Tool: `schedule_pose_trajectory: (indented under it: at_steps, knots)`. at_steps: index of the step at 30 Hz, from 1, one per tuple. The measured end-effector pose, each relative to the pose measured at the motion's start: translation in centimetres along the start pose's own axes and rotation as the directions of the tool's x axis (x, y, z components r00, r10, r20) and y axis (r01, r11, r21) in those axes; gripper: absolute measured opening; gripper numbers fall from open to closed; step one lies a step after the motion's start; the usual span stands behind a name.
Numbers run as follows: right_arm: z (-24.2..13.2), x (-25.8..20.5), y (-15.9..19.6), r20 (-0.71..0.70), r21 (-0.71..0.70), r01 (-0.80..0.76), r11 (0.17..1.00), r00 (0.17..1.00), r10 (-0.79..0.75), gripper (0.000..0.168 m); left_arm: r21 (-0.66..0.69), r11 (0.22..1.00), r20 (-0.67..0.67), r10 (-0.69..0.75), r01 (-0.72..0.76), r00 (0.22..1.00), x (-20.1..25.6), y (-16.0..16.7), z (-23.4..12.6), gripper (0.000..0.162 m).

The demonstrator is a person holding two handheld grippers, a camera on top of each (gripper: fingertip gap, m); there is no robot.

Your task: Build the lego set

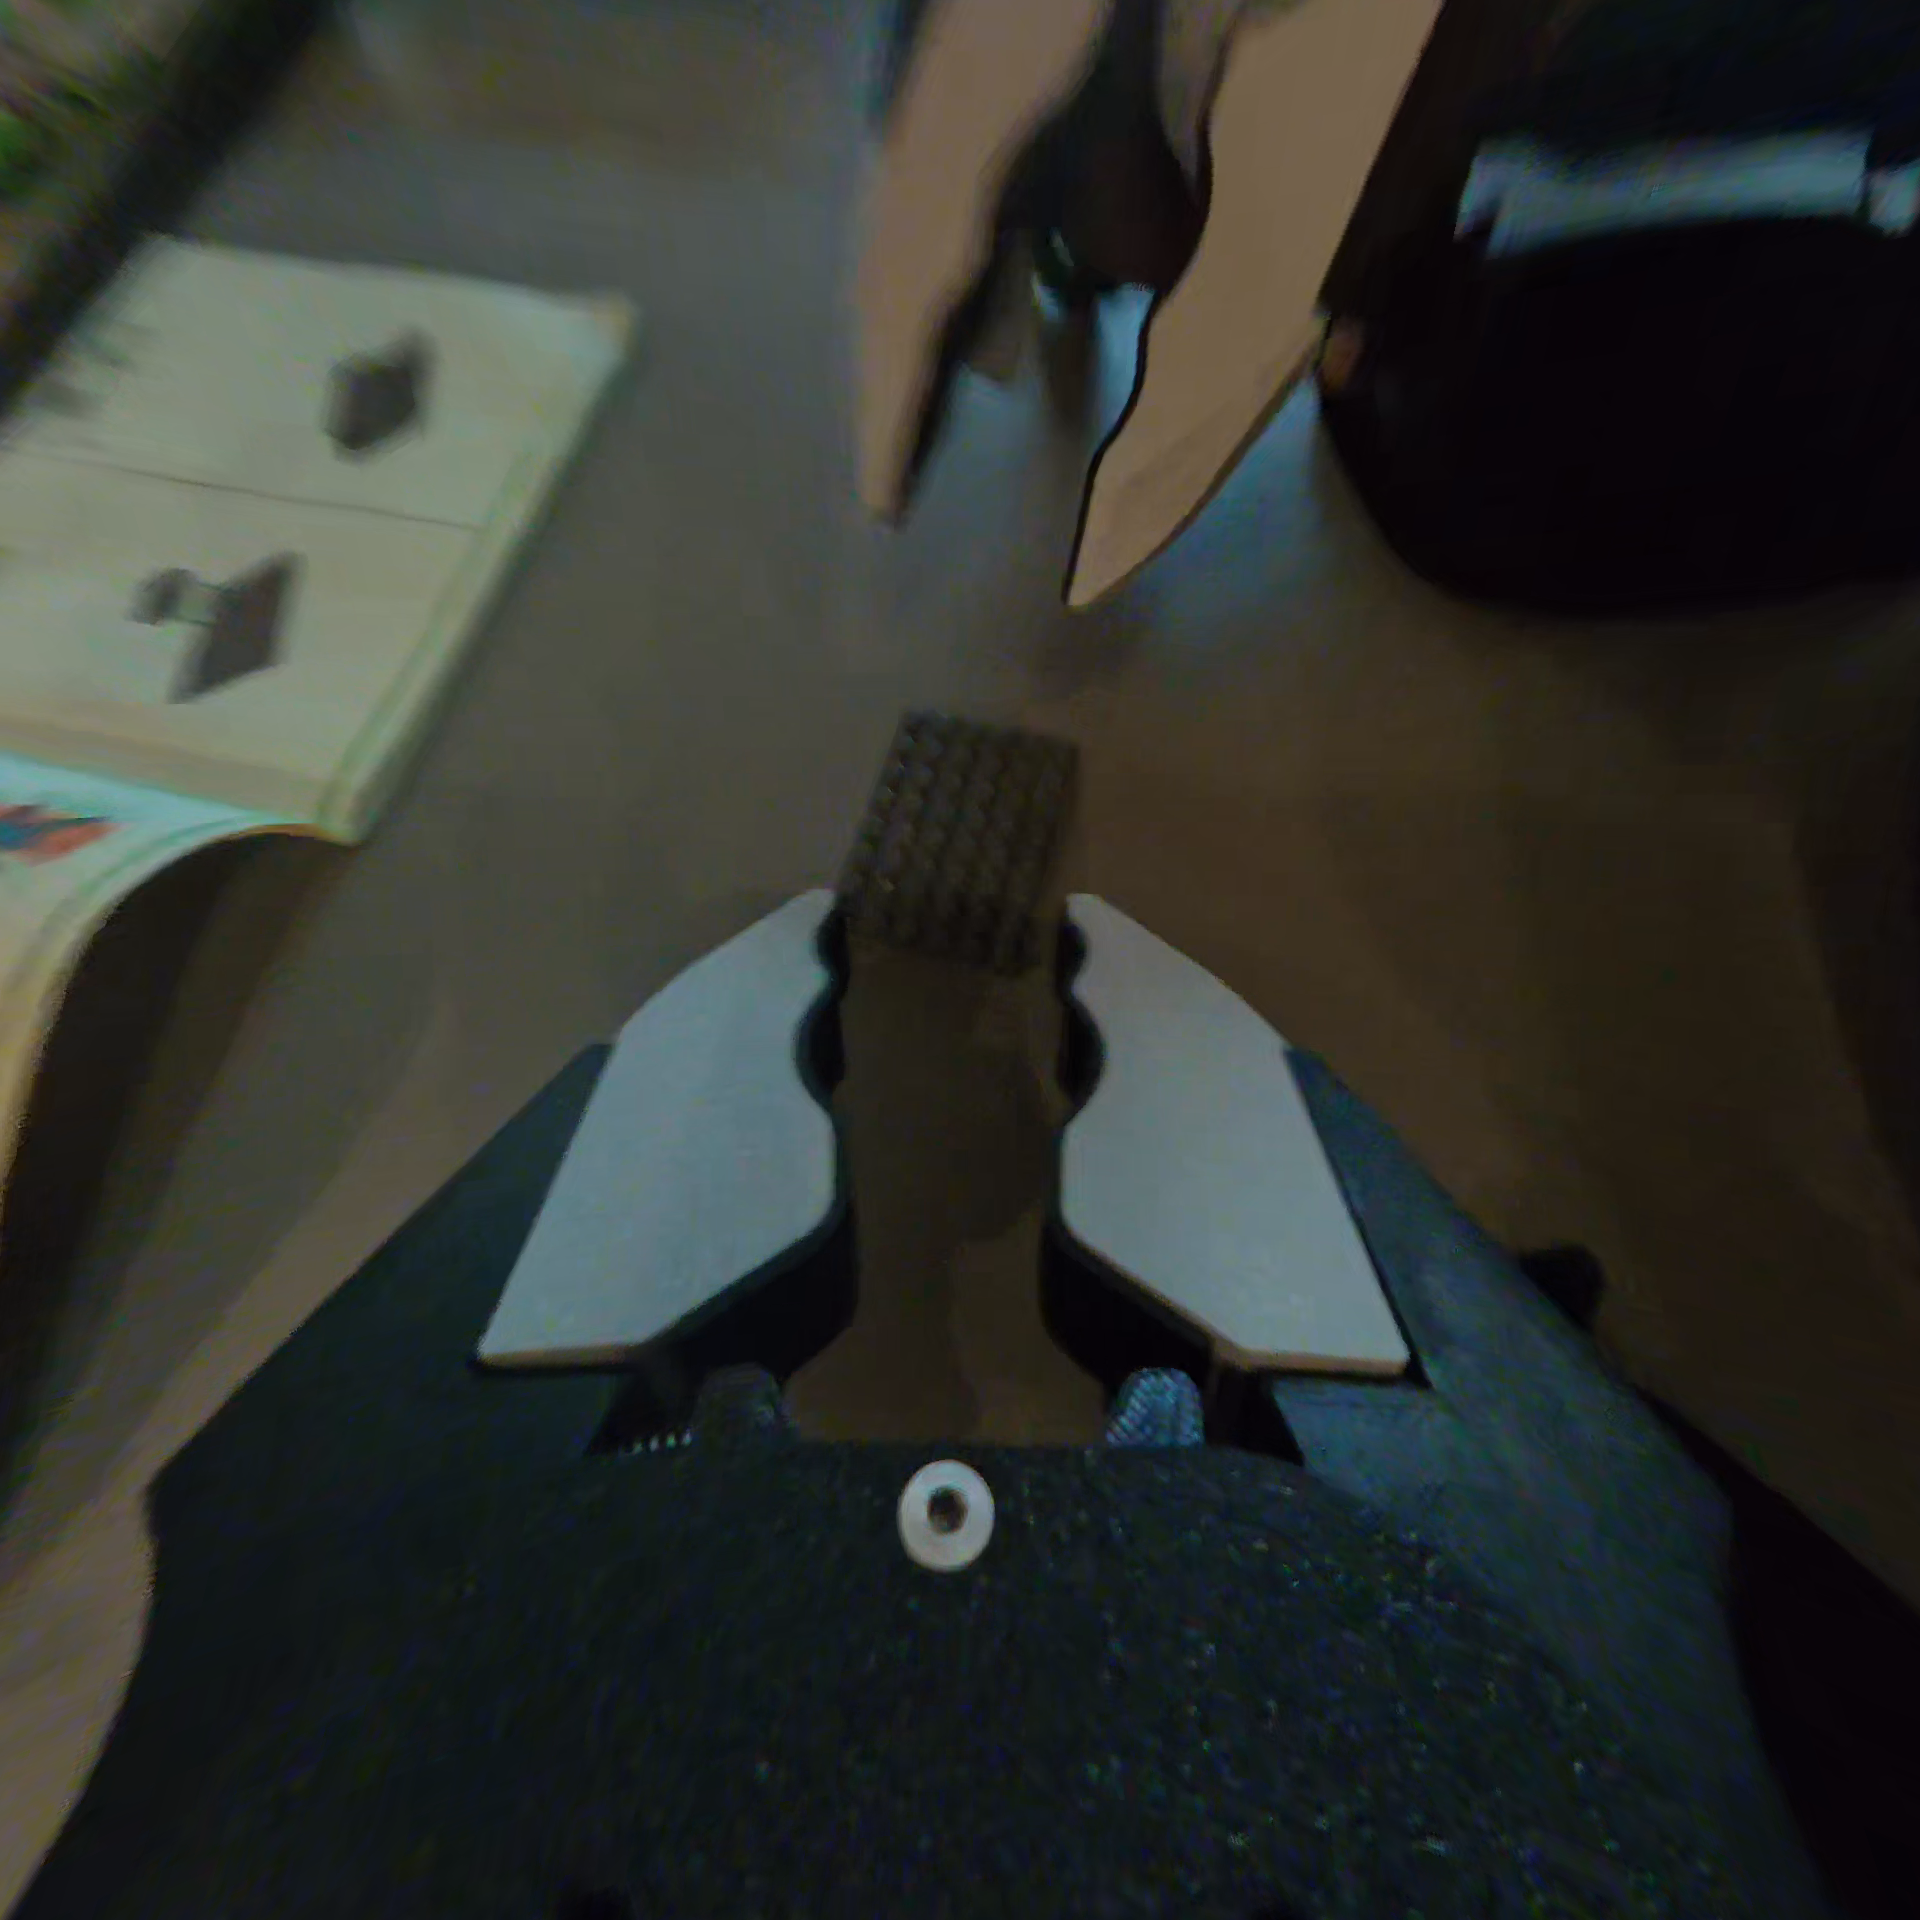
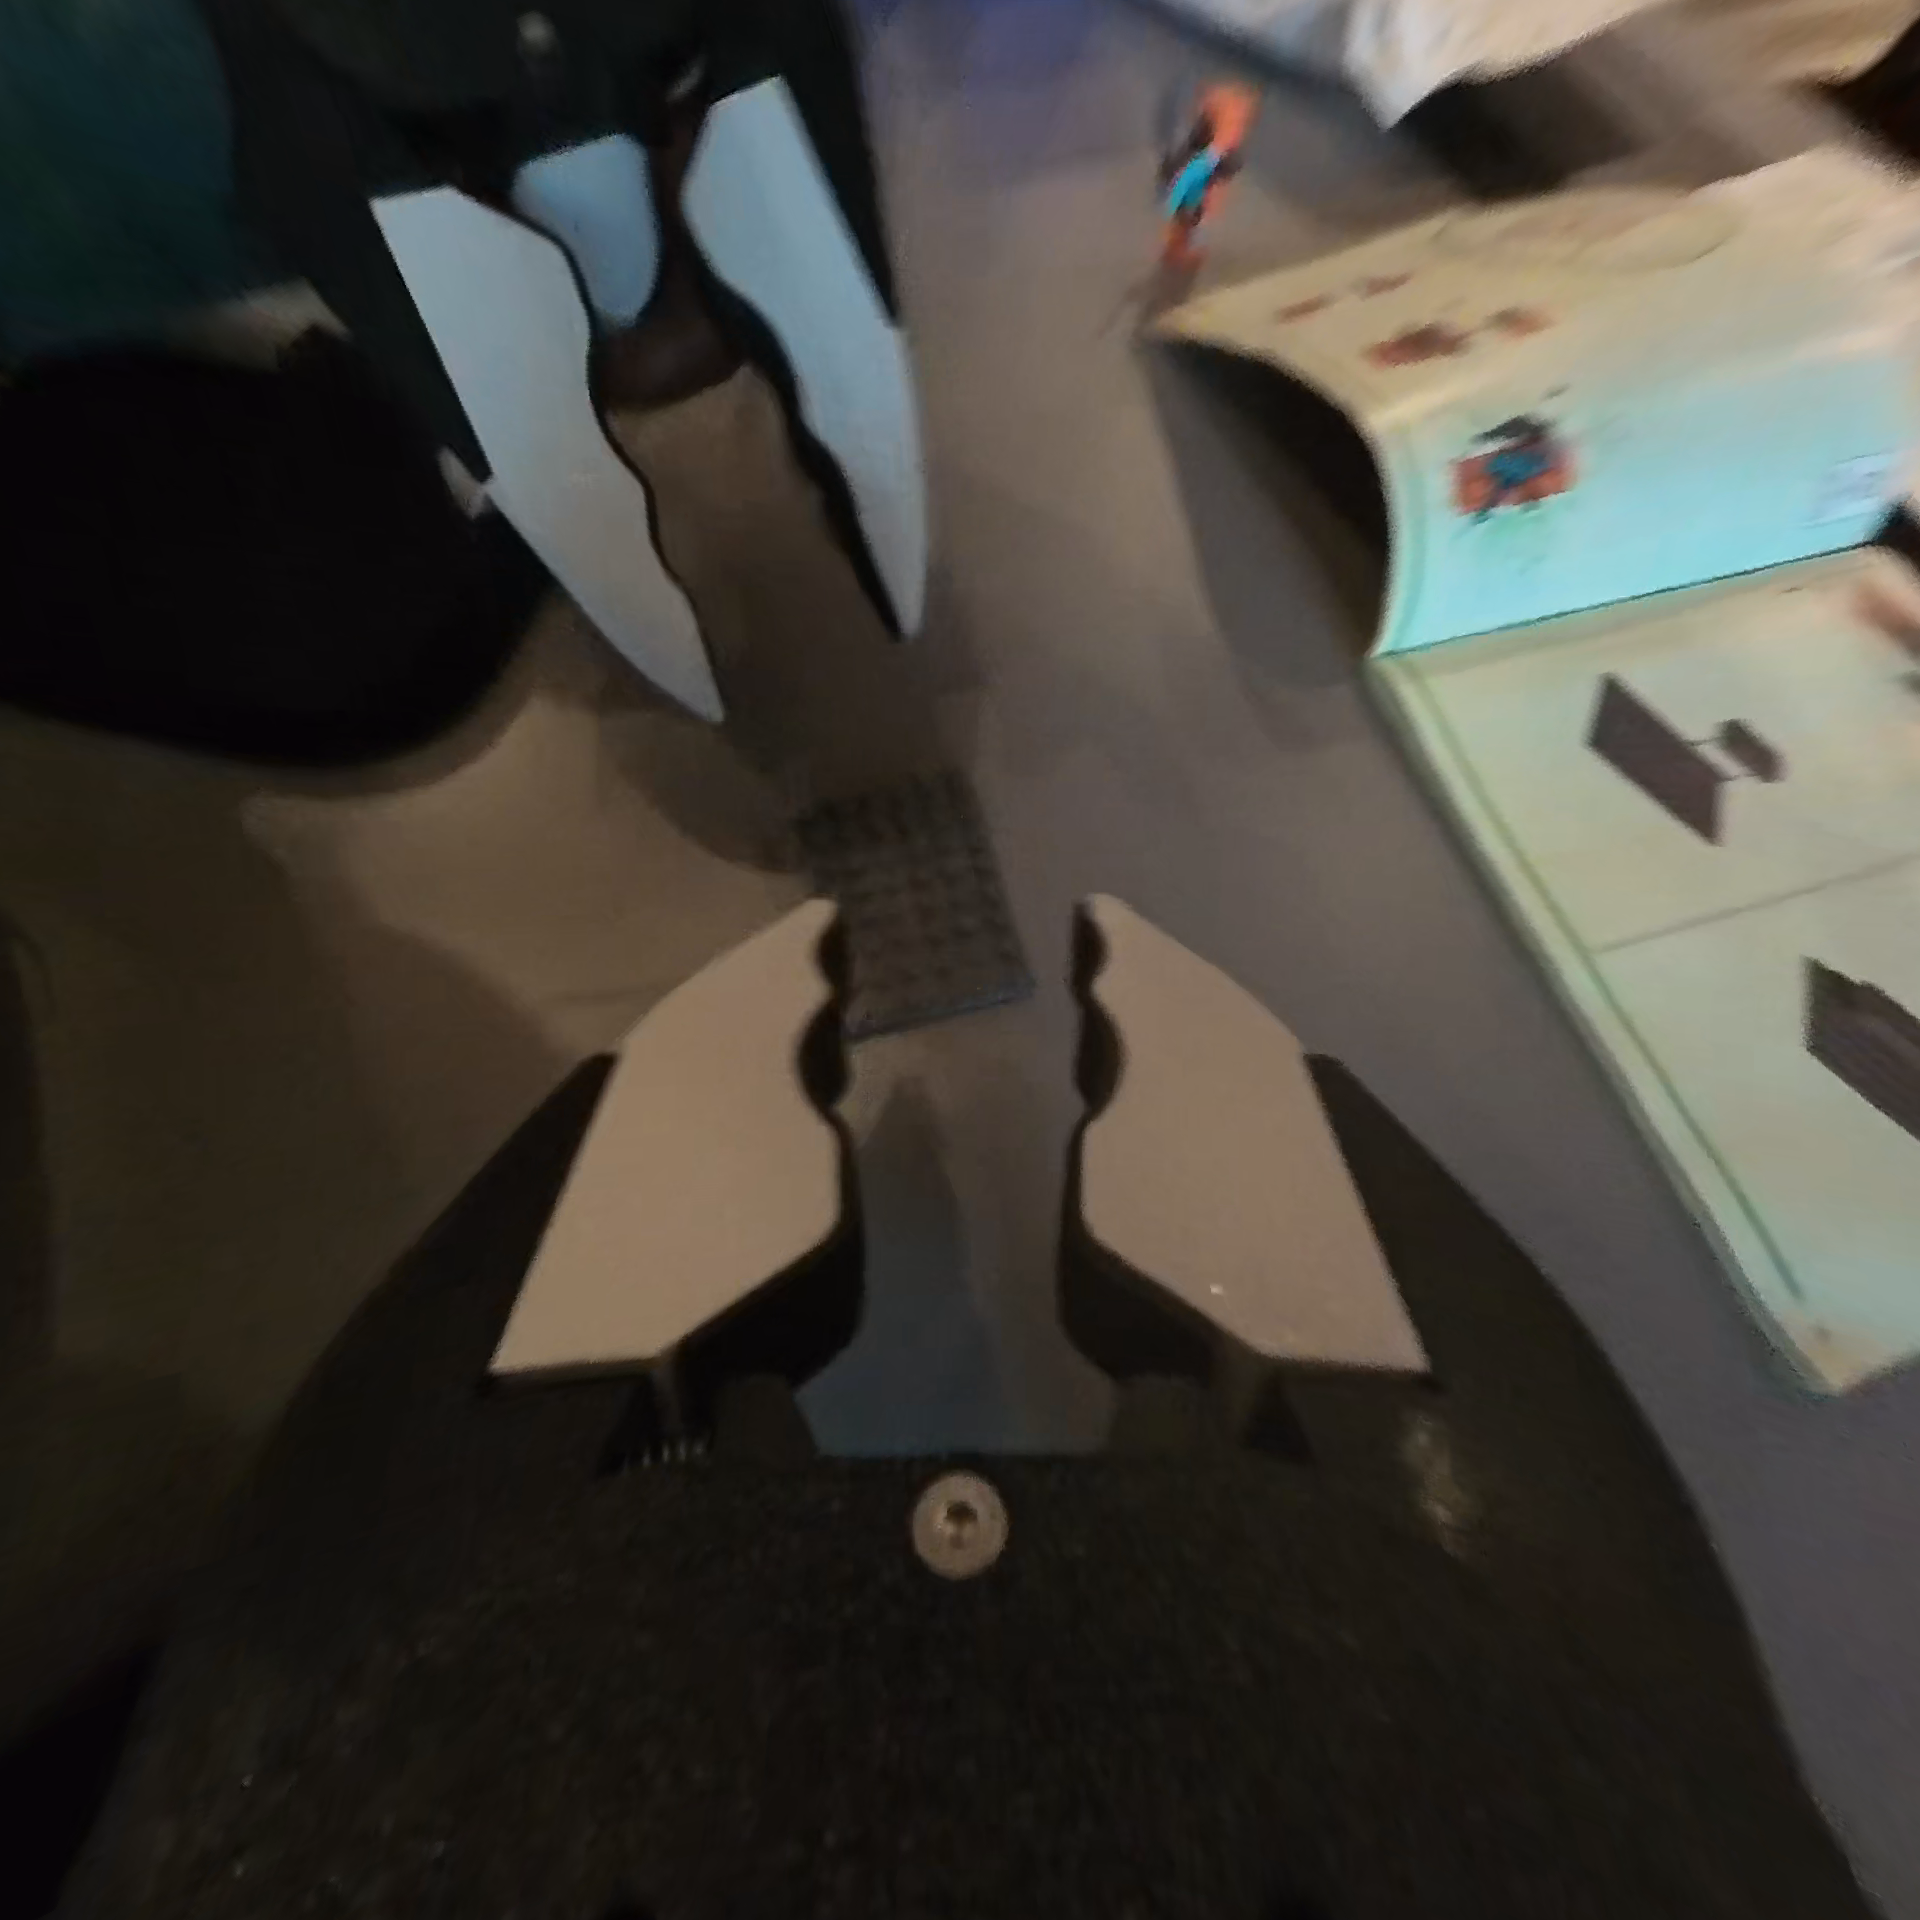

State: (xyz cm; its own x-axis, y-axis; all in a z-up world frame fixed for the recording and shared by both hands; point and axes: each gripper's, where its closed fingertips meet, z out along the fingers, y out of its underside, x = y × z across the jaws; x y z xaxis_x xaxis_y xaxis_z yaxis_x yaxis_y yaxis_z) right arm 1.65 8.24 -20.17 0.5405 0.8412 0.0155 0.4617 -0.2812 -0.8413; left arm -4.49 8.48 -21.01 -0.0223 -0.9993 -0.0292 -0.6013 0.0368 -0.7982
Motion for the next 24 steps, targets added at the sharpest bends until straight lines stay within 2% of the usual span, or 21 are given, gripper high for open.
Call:
schedule_pose_trajectory:
  at_steps: [1,3,4,9,13,17,21,24]
  knots:
    - [-0.2,0.0,-0.2,-0.012,0.033,-0.012,0.999,1.0,0.012,0.028,0.046,0.999,0.031,-0.02,0.018,0.999,-0.2,-0.4,-0.6,0.029]
    - [-0.4,0.2,-0.5,-0.042,0.093,-0.042,0.995,0.998,0.046,0.004,0.154,0.987,0.1,-0.072,0.056,0.992,-0.8,-1.3,-1.9,0.022]
    - [-0.5,0.3,-0.6,-0.057,0.116,-0.056,0.992,0.996,0.063,0.0,0.199,0.978,0.132,-0.094,0.066,0.987,-1.1,-1.6,-2.5,0.018]
    - [-0.8,1.4,-0.7,-0.144,0.169,-0.051,0.984,0.987,0.076,0.0,0.313,0.945,0.325,-0.206,0.1,0.923,-2.9,-1.8,-5.6,0.0]
    - [-0.9,2.2,-0.5,-0.185,0.188,-0.061,0.98,0.978,0.096,0.0,0.381,0.916,0.476,-0.31,0.124,0.823,-4.3,-0.7,-9.5,0.0]
    - [-1.1,2.6,-0.5,-0.229,0.199,-0.031,0.979,0.97,0.077,0.0,0.454,0.874,0.548,-0.429,0.175,0.718,-4.9,1.2,-14.0,0.0]
    - [-0.8,2.4,-0.4,-0.258,0.173,0.031,0.984,0.966,0.015,0.0,0.494,0.849,0.668,-0.509,0.188,0.543,-5.6,4.5,-21.1,0.0]
    - [-0.4,2.1,-0.3,-0.249,0.164,0.049,0.985,0.968,-0.006,0.0,0.456,0.864,0.754,-0.503,0.215,0.422,-6.0,7.2,-27.4,0.0]
